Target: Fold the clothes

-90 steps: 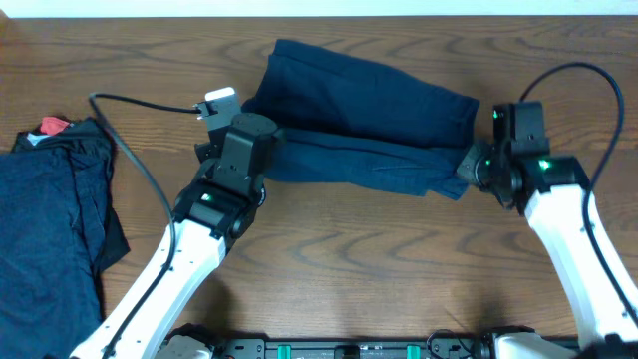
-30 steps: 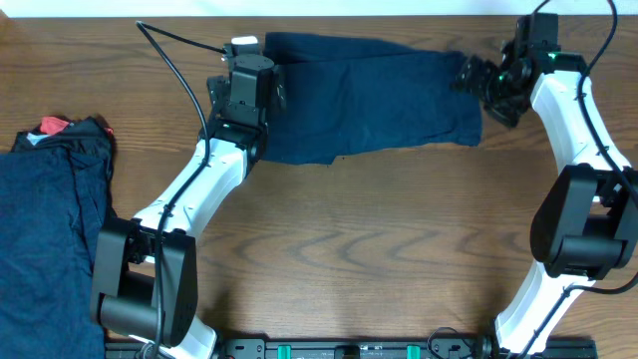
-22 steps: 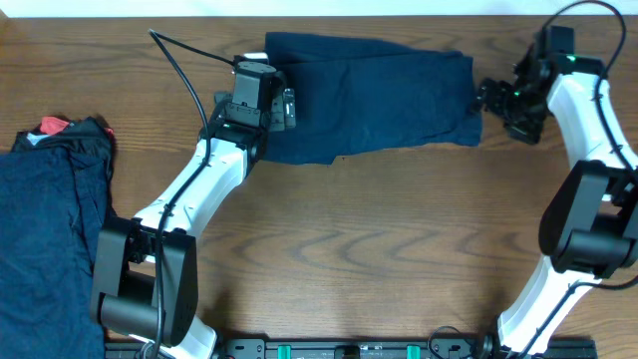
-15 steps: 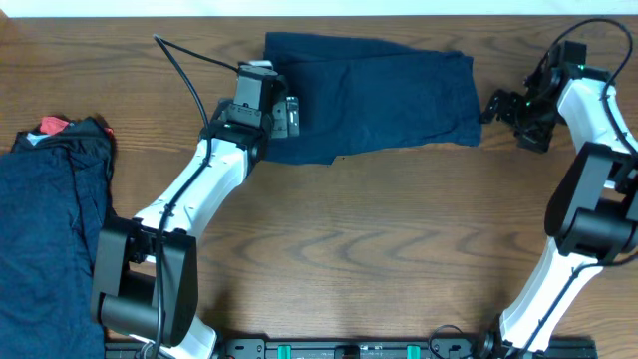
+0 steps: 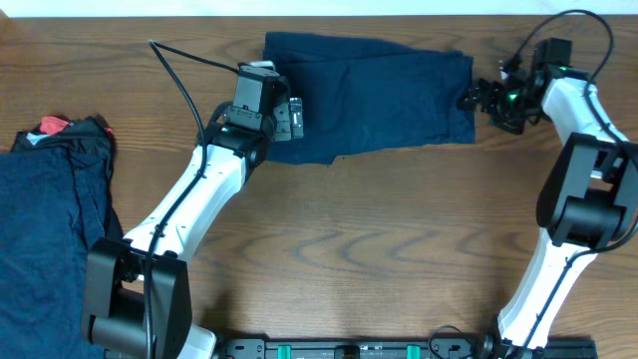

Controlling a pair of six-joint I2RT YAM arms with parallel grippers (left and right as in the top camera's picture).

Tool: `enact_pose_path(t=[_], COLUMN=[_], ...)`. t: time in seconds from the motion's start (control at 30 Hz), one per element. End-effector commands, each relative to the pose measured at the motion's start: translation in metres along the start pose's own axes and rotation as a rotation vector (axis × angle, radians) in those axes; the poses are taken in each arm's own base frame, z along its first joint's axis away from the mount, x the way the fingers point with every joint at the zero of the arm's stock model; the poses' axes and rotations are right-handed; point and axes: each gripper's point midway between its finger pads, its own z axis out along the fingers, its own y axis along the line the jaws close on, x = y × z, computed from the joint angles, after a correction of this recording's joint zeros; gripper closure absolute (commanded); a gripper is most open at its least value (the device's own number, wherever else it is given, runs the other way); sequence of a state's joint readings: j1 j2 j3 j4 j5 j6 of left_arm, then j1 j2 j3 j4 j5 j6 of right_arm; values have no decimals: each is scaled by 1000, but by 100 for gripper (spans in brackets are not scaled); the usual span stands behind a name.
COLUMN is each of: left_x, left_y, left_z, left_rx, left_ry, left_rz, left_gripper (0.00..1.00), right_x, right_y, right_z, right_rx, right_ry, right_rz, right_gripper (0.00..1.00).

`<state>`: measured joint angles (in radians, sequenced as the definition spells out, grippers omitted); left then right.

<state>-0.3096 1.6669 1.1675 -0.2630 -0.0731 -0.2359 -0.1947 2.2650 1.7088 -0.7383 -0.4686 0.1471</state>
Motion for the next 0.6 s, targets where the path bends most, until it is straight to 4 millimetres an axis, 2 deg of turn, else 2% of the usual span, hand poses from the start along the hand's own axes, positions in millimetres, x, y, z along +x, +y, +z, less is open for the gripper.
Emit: enact_pose_path(t=[0.0, 0.07, 0.17, 0.4, 0.57], left_x=[-10, -9, -2, 12, 13], left_y=[-4, -6, -14, -45, -47], left_z=[-7, -7, -9, -14, -14], left_rx=[17, 21, 32, 74, 70], left_ry=[-19, -14, 5, 27, 25], left_rz=[-36, -40, -32, 31, 39], left_gripper=[2, 2, 2, 2, 2], right_x=[29, 32, 35, 28, 26], right_y=[15, 20, 11, -38, -71], right_z=[37, 40, 41, 20, -2], right_rx=[-43, -34, 38, 120, 91], right_ry=[107, 114, 123, 106, 102], right_rz=[-53, -69, -50, 103, 142], right_gripper=[1, 1, 1, 1, 1])
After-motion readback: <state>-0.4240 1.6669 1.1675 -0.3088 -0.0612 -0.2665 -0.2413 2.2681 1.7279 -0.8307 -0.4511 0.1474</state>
